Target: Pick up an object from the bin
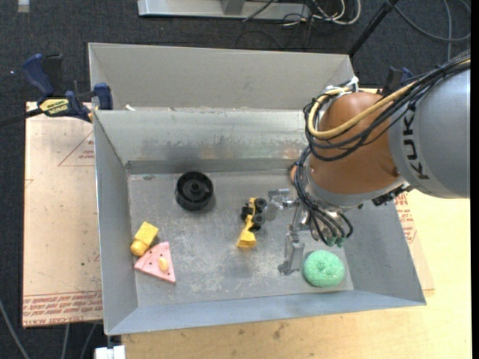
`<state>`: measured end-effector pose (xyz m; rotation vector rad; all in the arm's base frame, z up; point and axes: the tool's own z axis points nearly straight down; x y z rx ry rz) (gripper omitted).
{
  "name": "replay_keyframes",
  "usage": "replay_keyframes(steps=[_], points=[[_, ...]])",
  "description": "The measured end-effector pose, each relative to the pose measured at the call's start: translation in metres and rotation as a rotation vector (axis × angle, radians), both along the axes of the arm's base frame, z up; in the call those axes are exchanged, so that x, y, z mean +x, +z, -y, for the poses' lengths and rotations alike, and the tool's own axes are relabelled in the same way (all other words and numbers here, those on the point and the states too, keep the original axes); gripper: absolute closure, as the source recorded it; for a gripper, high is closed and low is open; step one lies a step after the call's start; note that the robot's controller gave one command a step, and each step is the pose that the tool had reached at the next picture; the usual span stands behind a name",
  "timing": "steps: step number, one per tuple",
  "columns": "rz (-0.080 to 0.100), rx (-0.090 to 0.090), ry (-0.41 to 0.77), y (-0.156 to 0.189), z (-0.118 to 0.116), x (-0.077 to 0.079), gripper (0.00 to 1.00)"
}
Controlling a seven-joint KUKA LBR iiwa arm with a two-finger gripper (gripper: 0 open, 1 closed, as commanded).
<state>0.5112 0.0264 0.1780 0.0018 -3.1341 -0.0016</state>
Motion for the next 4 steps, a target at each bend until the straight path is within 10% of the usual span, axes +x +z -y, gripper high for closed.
replay_keyframes(steps=[3,4], points=[[0.017,0.001,-0.122,0.043,-0.031,0.026,0.00],[0.016,0.001,-0.125,-0.011,-0.038,0.050,0.00]])
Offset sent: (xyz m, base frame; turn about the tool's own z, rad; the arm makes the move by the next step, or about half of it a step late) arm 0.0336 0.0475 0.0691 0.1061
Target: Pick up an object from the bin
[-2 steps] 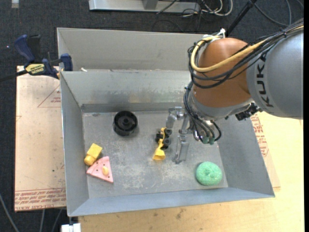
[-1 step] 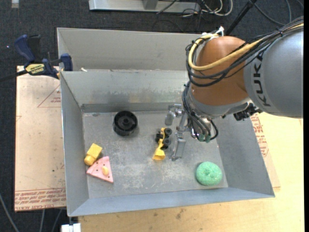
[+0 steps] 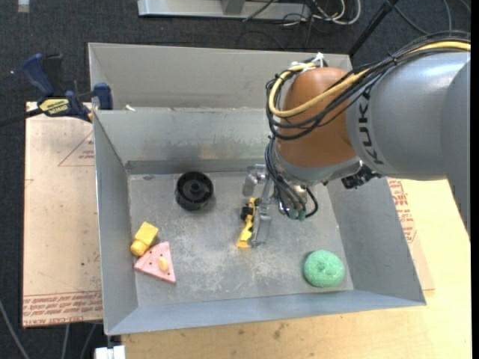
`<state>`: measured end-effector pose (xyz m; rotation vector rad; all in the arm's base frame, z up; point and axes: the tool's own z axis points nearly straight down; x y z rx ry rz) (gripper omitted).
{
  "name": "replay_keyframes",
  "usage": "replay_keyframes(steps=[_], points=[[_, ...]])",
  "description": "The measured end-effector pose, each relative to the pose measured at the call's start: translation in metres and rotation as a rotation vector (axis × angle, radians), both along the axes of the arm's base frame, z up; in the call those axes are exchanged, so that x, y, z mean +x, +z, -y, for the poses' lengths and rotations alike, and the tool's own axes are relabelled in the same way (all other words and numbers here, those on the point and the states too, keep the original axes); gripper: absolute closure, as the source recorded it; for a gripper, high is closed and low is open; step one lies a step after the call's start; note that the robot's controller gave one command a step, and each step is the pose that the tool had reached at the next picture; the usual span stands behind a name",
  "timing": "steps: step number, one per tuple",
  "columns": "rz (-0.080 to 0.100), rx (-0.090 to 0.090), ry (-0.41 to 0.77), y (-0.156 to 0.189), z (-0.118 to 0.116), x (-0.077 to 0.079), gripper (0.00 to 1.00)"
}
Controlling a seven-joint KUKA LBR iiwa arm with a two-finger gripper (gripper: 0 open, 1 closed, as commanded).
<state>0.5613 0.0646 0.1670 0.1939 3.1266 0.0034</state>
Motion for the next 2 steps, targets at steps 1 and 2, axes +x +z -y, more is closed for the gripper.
replay_keyframes(steps=[1,2], points=[[-0.005,0.000,0.030,-0.048,0.000,0.001,0.00],[-0.012,0.000,-0.052,-0.074,0.000,0.028,0.00]])
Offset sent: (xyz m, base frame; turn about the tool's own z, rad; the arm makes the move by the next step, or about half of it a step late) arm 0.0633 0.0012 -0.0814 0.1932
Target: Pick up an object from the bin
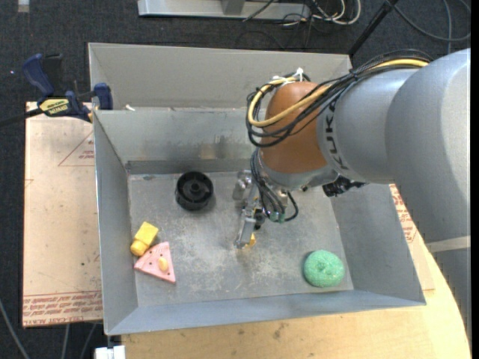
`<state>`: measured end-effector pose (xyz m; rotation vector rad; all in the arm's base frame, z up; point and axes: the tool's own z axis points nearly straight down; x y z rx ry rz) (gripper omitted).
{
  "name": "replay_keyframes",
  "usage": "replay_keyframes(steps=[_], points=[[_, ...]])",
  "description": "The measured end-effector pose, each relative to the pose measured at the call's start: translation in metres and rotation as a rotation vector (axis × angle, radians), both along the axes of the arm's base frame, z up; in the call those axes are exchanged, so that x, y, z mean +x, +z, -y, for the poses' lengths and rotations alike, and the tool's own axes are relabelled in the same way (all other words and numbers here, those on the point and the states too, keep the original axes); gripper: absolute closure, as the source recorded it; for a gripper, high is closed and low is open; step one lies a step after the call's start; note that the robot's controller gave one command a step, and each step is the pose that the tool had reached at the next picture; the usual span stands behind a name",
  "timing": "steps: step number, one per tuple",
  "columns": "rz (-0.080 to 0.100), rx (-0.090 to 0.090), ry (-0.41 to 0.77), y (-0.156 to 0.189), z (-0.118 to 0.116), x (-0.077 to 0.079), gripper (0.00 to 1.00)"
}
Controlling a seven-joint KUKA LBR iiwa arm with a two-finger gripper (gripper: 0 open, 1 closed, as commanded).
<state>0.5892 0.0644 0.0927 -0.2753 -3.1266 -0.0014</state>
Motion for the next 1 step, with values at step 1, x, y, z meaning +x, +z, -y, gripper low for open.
replay_keyframes(steps=[1], points=[[0.005,0.001,-0.130,-0.0070,0.0137,-0.0012,0.00]])
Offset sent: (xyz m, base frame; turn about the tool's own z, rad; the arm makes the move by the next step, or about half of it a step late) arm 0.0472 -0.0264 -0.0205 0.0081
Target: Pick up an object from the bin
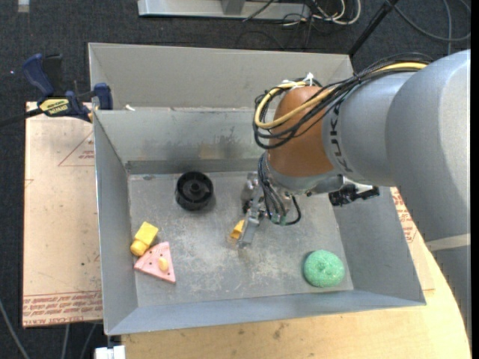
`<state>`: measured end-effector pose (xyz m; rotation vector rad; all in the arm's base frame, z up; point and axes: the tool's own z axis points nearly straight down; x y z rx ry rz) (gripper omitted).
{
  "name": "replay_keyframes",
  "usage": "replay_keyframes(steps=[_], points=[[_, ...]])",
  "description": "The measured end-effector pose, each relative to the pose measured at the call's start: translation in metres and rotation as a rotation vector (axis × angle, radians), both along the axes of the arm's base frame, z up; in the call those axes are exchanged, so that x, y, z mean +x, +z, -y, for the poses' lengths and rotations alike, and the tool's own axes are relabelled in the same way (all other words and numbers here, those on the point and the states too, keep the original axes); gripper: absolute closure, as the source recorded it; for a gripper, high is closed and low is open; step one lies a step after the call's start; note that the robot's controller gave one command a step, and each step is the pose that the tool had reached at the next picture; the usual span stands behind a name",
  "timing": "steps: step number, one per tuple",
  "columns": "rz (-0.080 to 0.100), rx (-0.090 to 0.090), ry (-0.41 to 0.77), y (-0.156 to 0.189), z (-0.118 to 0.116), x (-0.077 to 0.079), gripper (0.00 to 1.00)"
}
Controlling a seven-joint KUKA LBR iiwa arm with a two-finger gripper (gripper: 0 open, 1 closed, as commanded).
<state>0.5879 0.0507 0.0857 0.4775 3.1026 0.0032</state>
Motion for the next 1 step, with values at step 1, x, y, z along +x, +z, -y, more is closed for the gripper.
replay_keyframes(steps=[1], points=[[0.001,-0.001,0.122,-0.0133,0.0122,0.0493,1.00]])
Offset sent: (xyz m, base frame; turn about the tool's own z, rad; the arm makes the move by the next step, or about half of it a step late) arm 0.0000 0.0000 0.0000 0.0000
